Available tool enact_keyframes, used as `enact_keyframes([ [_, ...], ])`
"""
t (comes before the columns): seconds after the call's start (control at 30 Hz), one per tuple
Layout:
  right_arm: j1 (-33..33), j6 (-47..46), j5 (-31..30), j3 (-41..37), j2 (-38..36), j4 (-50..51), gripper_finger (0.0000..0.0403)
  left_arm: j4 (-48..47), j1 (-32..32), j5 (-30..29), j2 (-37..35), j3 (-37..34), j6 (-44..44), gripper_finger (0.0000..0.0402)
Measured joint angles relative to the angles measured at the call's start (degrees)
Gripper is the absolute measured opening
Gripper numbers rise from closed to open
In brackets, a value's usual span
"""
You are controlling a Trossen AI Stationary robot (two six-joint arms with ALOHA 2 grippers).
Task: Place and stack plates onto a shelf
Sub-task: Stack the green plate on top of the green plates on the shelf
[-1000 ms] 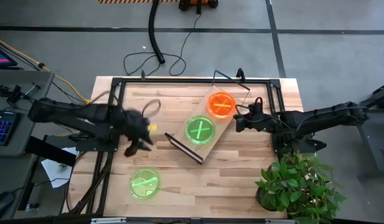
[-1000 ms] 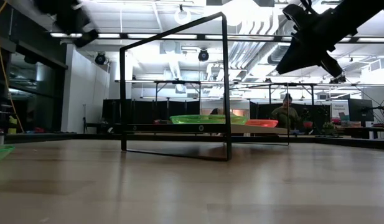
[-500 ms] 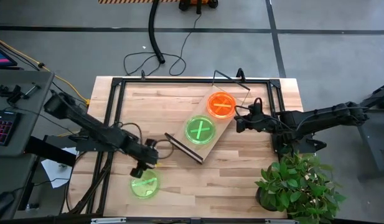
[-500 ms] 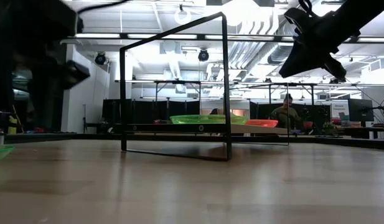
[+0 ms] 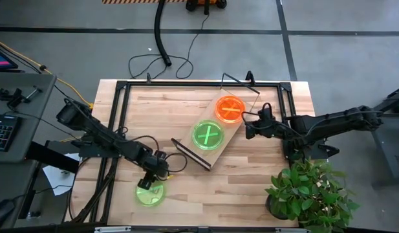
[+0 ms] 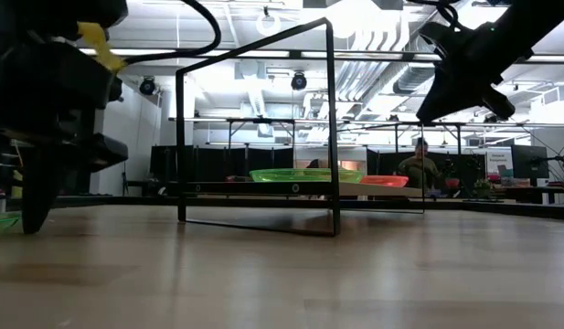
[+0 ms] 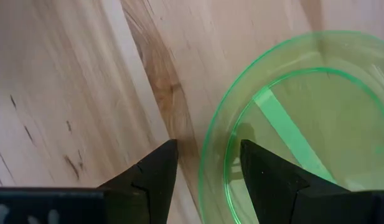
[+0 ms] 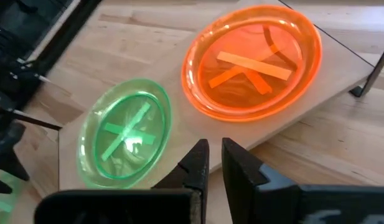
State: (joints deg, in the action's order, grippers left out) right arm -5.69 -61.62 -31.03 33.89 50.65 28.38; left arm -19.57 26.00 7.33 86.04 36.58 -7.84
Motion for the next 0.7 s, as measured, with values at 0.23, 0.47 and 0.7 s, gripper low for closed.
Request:
enact_keyframes([
  [0.23,0.00,-0.01,0.00,0.00,0.38,0.11,0.0028,-0.02,0.49,1.31,1.67,0.04,0.55,0.0159],
  [0.47,0.00,0.05,-0.24,0.00,0.38,0.16,0.0028,-2.69,-0.13,3.65,1.09,-0.05,1.34,0.0020],
  [0.7,0.13,0.05,-0.48,0.00,0.39,0.14,0.0028,-4.40,-4.48,8.29,-5.77,-0.31,-3.10,0.0002],
])
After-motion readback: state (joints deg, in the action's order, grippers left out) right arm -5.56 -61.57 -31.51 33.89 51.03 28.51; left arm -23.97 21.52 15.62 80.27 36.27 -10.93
